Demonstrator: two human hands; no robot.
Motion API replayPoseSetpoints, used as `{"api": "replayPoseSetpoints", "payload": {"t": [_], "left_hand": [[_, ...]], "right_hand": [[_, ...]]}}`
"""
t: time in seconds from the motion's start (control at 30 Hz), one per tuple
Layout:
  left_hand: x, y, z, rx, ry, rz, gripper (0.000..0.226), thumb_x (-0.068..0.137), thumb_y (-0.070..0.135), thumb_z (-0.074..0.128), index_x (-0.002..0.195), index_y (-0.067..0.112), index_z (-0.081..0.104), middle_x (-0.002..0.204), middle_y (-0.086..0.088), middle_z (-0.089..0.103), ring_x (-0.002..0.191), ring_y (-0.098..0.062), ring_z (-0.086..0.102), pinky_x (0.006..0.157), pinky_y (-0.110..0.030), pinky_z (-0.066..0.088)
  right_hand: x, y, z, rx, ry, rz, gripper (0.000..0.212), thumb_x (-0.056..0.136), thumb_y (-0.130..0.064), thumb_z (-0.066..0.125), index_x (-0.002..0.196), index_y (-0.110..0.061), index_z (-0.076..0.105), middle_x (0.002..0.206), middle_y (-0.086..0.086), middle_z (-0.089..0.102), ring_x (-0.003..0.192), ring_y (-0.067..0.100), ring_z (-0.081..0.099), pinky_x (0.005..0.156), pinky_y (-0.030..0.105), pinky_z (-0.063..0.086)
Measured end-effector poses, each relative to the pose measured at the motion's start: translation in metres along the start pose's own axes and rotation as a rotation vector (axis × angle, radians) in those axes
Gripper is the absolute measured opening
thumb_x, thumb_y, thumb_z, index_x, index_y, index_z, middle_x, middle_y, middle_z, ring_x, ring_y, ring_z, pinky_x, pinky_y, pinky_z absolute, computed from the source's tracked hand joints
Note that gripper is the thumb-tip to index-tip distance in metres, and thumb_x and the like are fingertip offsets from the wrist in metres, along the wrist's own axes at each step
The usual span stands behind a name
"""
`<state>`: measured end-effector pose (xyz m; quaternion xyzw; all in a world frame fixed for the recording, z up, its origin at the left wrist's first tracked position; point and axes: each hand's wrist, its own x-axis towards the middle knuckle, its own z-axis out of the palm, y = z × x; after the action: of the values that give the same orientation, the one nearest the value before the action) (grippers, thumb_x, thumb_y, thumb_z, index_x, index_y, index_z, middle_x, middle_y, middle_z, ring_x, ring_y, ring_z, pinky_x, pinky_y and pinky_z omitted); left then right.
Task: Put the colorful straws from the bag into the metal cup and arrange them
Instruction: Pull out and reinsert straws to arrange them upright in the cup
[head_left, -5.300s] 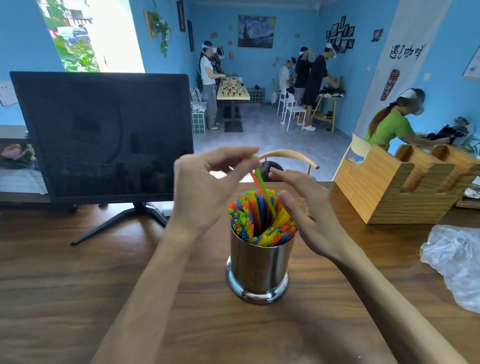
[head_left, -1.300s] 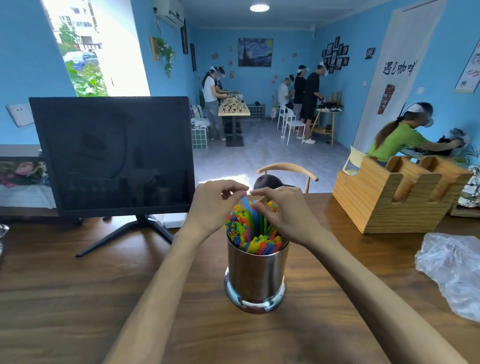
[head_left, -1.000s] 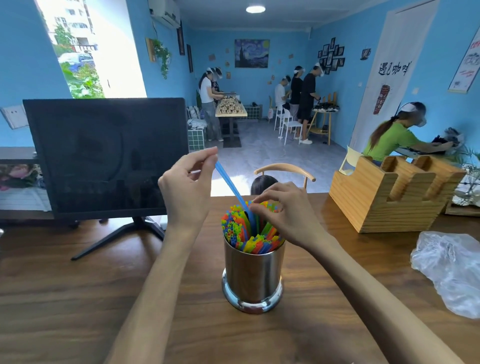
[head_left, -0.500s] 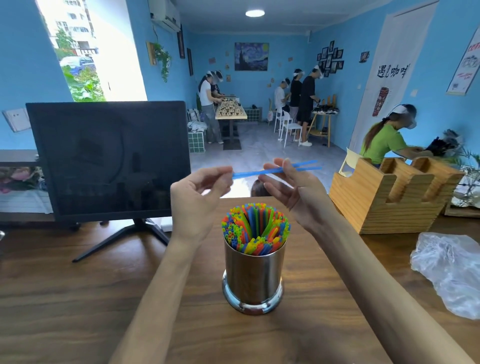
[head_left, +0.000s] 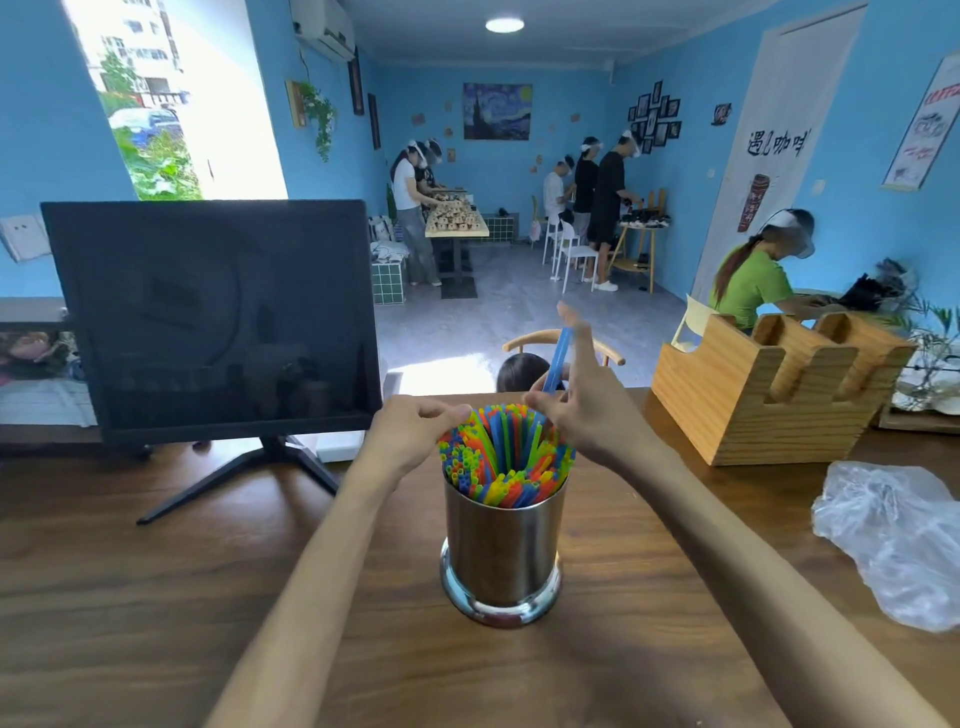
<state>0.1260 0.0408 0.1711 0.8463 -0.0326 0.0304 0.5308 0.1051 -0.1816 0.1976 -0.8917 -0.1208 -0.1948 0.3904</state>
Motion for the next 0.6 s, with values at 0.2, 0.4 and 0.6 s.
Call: {"api": "replayPoseSetpoints", "payload": {"t": [0.2, 0.4, 0.6], "left_hand": [[0.002, 0.005, -0.003, 0.006, -0.016, 0.003, 0.011, 0.090, 0.037, 0.077, 0.079, 0.032, 0.076, 0.083, 0.015, 0.073, 0.084, -0.004, 0.066, 0.061, -0.019, 0.047], [0.001, 0.008, -0.007, 0.035, -0.003, 0.048, 0.007, 0.090, 0.034, 0.077, 0.084, 0.031, 0.076, 0.082, 0.016, 0.071, 0.084, -0.004, 0.063, 0.063, -0.020, 0.046], [-0.005, 0.028, -0.025, -0.091, 0.094, 0.208, 0.008, 0.089, 0.032, 0.079, 0.081, 0.031, 0.081, 0.075, 0.017, 0.075, 0.066, 0.008, 0.063, 0.061, -0.015, 0.043]], "right_hand": [[-0.001, 0.003, 0.013, -0.230, -0.008, -0.048, 0.067, 0.095, -0.028, 0.073, 0.149, -0.033, 0.034, 0.090, 0.001, 0.068, 0.067, 0.012, 0.065, 0.060, 0.030, 0.054], [-0.008, -0.002, 0.016, -0.247, -0.078, -0.062, 0.027, 0.102, -0.036, 0.059, 0.111, -0.019, 0.078, 0.104, 0.002, 0.068, 0.085, 0.012, 0.058, 0.063, 0.022, 0.039], [-0.008, -0.006, 0.010, -0.196, -0.093, -0.070, 0.039, 0.103, -0.046, 0.053, 0.111, -0.016, 0.078, 0.101, -0.001, 0.069, 0.078, 0.003, 0.057, 0.062, 0.019, 0.040]]}}
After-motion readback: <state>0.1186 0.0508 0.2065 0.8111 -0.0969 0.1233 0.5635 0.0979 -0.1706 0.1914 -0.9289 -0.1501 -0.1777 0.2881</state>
